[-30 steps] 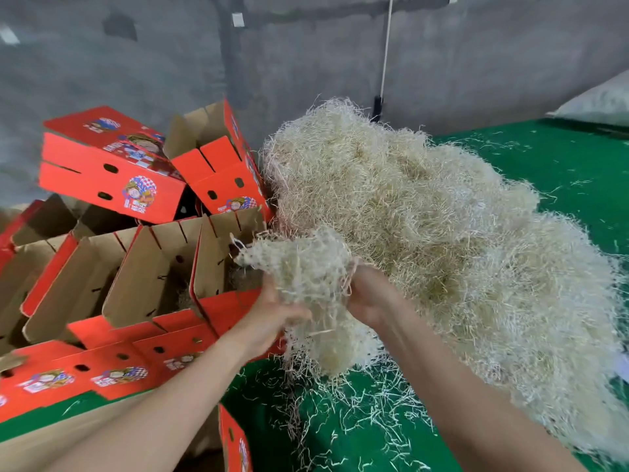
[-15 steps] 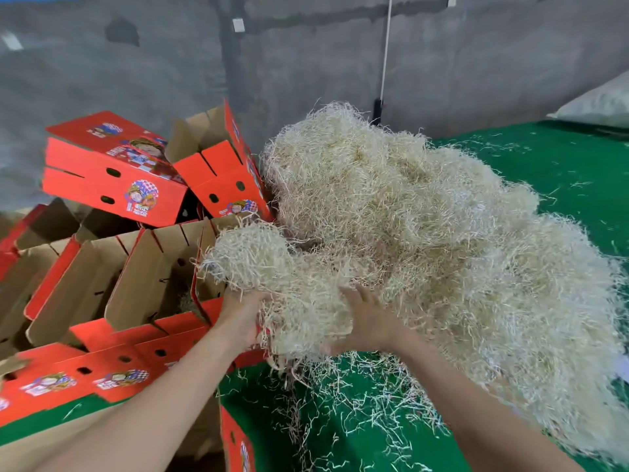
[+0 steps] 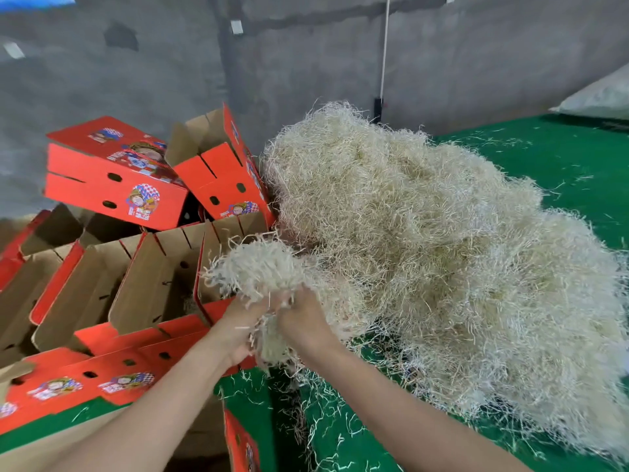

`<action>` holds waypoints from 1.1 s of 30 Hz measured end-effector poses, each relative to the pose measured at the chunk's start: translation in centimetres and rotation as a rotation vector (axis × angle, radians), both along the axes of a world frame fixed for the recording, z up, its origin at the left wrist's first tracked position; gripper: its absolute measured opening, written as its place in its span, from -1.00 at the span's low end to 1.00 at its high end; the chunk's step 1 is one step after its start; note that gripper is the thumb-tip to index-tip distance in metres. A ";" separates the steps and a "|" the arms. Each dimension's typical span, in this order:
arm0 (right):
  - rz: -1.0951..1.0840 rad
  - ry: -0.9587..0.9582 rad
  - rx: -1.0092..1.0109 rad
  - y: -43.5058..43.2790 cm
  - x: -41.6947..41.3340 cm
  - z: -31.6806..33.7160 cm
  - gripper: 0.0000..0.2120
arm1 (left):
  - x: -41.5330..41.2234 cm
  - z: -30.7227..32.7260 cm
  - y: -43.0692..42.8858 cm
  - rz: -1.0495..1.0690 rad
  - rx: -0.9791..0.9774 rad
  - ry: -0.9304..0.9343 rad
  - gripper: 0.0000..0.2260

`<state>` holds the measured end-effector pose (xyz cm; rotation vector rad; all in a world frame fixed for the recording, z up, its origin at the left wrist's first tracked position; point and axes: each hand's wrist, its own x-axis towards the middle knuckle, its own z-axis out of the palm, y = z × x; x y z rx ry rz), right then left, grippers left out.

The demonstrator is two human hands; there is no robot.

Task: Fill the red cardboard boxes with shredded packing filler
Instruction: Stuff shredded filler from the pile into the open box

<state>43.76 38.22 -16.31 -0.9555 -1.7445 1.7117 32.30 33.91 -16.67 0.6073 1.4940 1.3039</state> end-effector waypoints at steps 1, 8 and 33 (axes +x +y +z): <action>0.130 -0.040 0.043 0.0 0.3 0.3 -0.67 | 0.3 0.1 0.3 0.106 -0.022 0.077 -0.74; 0.023 -0.295 0.398 10.6 6.1 2.2 -0.38 | -2.1 1.5 -0.4 0.184 -0.067 -0.012 -0.91; 0.111 -0.576 0.549 13.1 7.5 -3.7 -0.69 | 3.9 1.9 6.1 -0.846 -0.436 0.878 -0.12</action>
